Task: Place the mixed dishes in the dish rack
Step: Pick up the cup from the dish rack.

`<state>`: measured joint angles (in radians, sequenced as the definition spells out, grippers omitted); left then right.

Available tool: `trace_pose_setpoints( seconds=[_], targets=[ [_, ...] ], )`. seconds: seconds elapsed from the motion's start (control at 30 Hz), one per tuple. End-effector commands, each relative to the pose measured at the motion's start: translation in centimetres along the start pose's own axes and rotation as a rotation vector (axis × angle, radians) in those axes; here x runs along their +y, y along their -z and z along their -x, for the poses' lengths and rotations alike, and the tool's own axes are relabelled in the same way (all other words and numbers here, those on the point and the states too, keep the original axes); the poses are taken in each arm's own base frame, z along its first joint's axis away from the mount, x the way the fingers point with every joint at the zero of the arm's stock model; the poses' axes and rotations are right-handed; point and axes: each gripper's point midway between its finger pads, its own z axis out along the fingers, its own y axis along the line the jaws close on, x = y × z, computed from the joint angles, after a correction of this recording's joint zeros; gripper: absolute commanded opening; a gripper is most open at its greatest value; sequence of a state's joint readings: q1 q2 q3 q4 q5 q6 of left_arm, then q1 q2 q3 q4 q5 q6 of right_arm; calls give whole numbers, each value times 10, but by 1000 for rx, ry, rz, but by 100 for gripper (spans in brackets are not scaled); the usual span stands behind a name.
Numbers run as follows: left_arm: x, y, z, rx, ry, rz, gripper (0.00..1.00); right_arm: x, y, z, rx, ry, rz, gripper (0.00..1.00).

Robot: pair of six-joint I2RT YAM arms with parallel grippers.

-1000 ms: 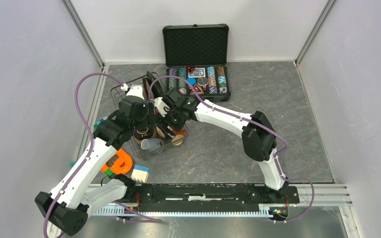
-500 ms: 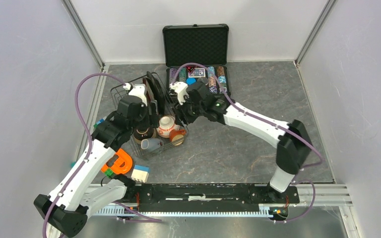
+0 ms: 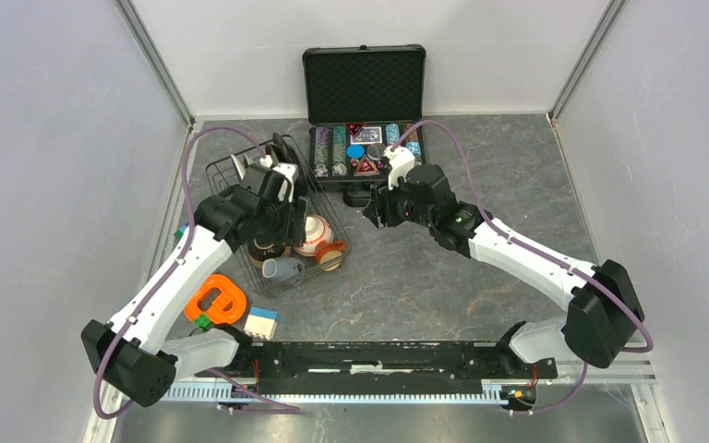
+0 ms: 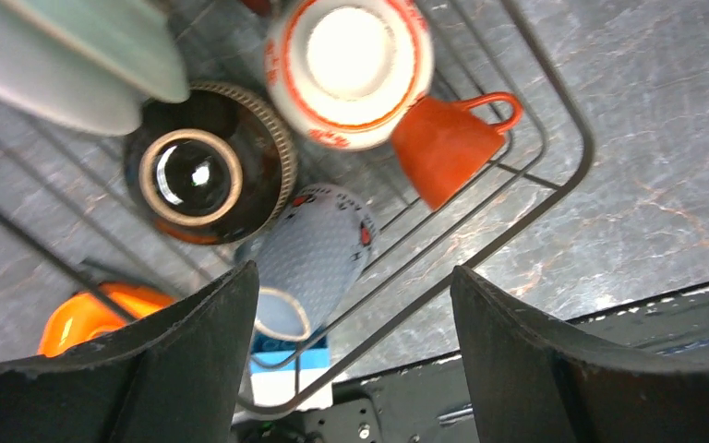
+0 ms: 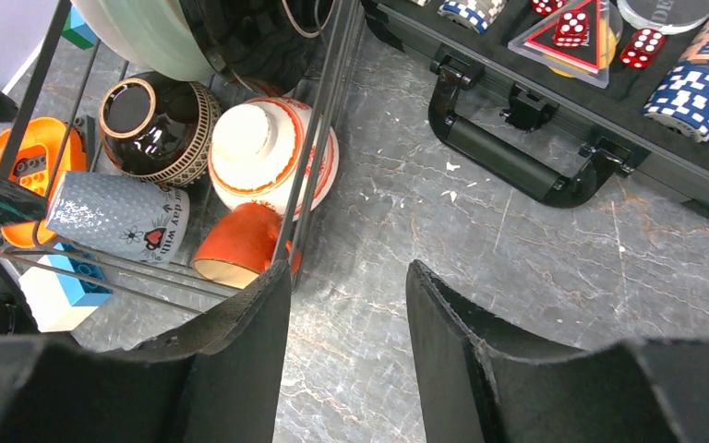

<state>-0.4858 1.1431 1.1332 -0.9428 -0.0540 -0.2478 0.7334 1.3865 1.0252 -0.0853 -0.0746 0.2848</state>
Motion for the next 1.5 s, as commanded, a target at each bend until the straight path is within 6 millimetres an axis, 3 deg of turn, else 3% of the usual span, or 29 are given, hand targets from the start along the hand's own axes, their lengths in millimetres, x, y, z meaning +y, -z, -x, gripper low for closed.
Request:
trace_pose_setpoints(
  seconds=[0.0, 0.13, 0.33, 0.6, 0.73, 0.83, 1.0, 1.23, 1.47],
  targets=[
    [25, 32, -9, 90, -39, 130, 78, 12, 2, 21, -96, -21, 51, 54],
    [19, 33, -33, 204, -20, 100, 73, 13, 1, 19, -91, -18, 57, 54],
    [6, -3, -58, 301, -2, 29, 66, 11, -1, 16, -84, -12, 60, 54],
    [-16, -44, -60, 335, 13, -68, 63, 5, -1, 10, -71, -13, 46, 54],
    [-25, -55, -59, 349, 6, -102, 61, 4, -3, 7, -62, -12, 45, 55],
    [-25, -50, -52, 320, -3, -98, 60, 1, -3, 5, -54, -9, 37, 55],
    [-28, -39, -26, 218, 2, -105, 67, -1, -4, 4, -51, -11, 34, 56],
    [-15, -28, -3, 170, -47, -28, 67, -2, -4, 3, -46, -8, 35, 56],
    [-26, -20, 30, 36, -100, -91, 70, -6, -5, 1, -41, -9, 25, 57]
  ],
)
